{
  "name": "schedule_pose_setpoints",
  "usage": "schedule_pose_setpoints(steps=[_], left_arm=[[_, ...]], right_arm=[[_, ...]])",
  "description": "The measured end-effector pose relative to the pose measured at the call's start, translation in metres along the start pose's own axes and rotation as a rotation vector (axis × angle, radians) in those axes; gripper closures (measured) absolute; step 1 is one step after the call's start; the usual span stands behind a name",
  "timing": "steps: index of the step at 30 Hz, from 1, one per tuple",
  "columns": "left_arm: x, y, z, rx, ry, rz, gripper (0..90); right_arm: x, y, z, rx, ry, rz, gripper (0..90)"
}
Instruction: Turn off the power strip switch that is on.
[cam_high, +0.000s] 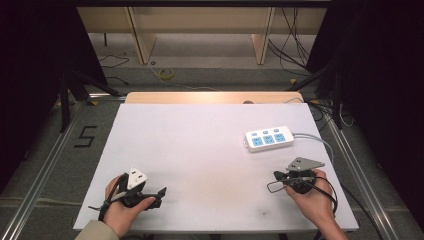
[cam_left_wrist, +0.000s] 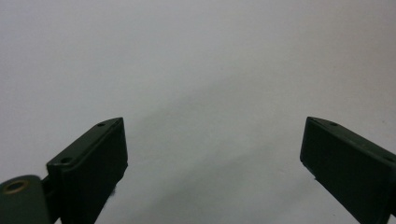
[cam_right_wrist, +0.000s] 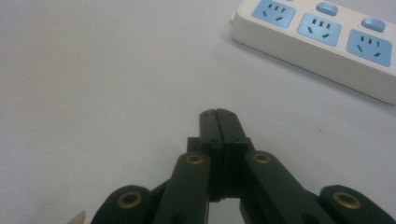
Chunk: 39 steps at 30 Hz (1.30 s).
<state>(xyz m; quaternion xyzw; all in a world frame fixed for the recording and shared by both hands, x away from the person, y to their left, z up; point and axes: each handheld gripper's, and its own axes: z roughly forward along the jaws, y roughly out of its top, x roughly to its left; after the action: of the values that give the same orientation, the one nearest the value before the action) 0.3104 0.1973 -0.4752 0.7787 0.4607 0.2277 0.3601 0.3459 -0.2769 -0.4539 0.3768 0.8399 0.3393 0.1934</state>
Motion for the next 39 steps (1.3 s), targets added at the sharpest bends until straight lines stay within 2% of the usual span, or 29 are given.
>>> schedule_pose_setpoints(steps=[6,11,22,39], left_arm=[[0.000,0.000,0.001,-0.002,0.002,0.003,7.0],[0.000,0.000,0.000,-0.007,0.005,-0.006,7.1],[0.000,0.001,0.000,-0.010,0.006,-0.002,7.3],[0.000,0.001,0.000,-0.011,0.001,-0.009,7.4]], right_arm=[[-0.002,0.009,0.006,0.015,-0.009,-0.009,90.0],[-0.004,0.014,0.010,0.022,-0.019,0.005,90.0],[-0.011,0.021,0.013,0.034,-0.026,0.030,90.0],[-0.017,0.035,0.016,0.049,-0.031,0.032,90.0]])
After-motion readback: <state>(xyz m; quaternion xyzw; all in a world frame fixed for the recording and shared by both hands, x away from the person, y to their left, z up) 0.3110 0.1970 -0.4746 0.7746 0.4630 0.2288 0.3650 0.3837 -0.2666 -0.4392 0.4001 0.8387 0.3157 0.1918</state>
